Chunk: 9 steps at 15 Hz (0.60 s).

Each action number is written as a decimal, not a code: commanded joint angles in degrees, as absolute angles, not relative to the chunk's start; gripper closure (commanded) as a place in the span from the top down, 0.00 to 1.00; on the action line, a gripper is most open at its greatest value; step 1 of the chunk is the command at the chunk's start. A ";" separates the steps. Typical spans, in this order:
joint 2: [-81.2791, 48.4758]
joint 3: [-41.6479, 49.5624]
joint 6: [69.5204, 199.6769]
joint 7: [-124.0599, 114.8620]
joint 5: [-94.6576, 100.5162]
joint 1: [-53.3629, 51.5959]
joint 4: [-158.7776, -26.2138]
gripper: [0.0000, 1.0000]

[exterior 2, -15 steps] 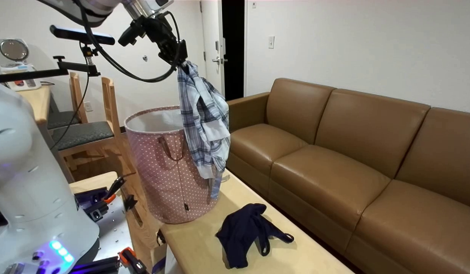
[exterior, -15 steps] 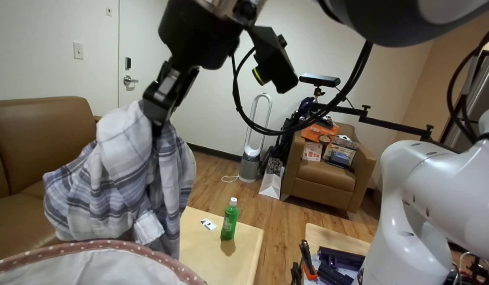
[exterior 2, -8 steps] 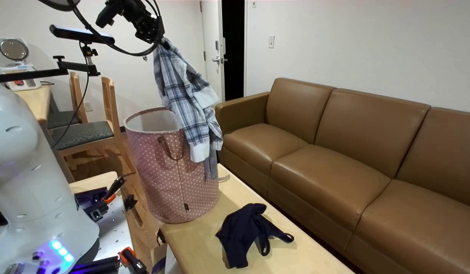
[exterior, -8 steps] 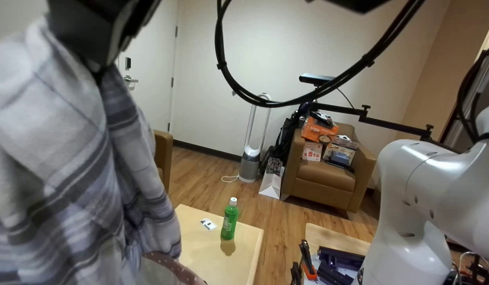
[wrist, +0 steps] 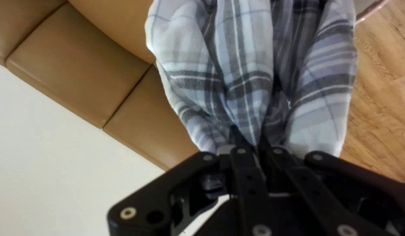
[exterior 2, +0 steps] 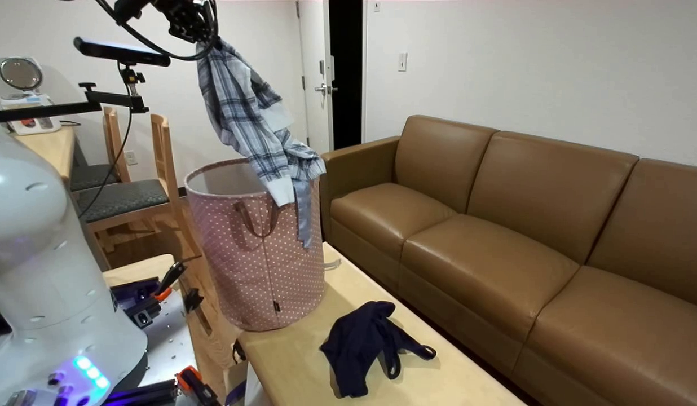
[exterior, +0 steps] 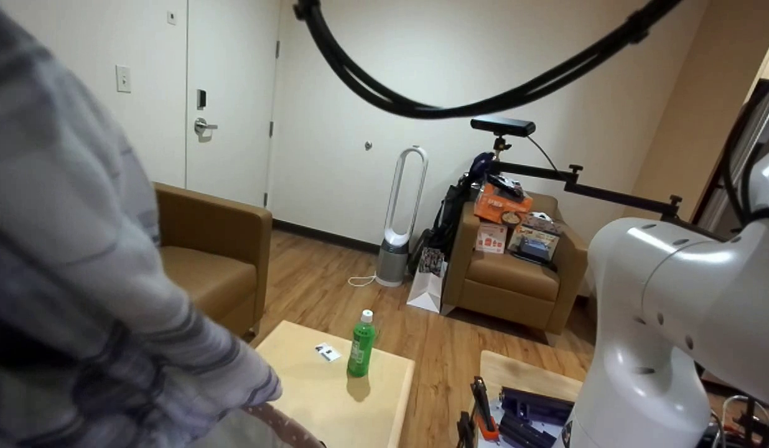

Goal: Put the pajama pants in the laundry bin

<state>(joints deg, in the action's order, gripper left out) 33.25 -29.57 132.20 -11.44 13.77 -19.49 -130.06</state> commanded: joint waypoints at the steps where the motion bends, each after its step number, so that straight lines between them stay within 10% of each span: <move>1: 30.31 -30.11 135.07 -7.29 13.59 -21.85 -126.52 0.07; 9: 28.32 -24.50 142.67 -7.14 13.21 -19.72 -132.99 0.08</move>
